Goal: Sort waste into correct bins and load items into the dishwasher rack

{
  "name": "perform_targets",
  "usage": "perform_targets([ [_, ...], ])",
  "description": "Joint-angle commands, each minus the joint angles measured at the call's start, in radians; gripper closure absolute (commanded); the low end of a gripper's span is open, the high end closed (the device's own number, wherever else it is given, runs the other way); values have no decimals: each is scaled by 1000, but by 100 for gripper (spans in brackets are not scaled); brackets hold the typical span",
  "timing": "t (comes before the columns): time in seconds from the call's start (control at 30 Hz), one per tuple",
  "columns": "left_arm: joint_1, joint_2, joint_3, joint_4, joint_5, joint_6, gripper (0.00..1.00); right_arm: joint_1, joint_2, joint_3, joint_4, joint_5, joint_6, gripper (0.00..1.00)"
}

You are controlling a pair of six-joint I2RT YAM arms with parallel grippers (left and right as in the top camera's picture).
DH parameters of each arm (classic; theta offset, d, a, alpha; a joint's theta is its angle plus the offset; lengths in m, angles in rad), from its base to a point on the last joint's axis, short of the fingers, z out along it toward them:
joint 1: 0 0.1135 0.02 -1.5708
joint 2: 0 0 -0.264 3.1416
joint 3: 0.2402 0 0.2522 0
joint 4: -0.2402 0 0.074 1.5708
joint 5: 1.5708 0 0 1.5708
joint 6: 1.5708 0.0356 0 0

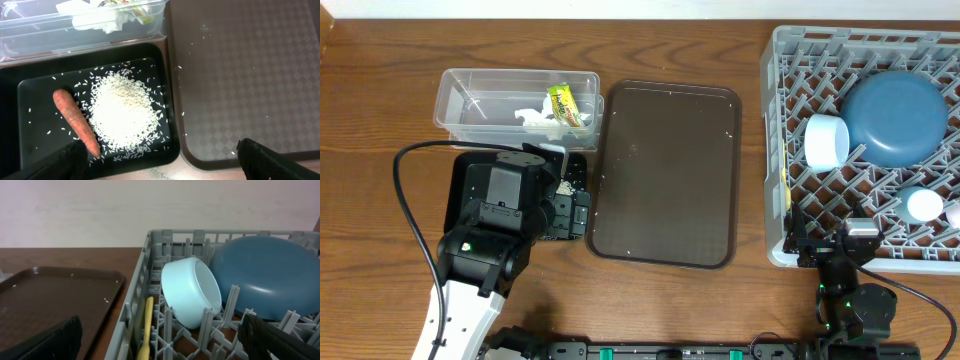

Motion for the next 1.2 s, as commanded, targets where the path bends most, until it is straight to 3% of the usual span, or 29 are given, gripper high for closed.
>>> perform_targets([
  [0.0, -3, 1, -2, 1, -11, -8, 2, 18, -7, -1, -5, 7, -19, 1],
  [0.93, -2, 1, -2, 0, -11, -8, 2, 18, -7, -1, -5, 7, -19, 1],
  [1.17, 10, -89, -30, 3, 11, -9, 2, 18, -7, -1, -5, 7, -19, 1],
])
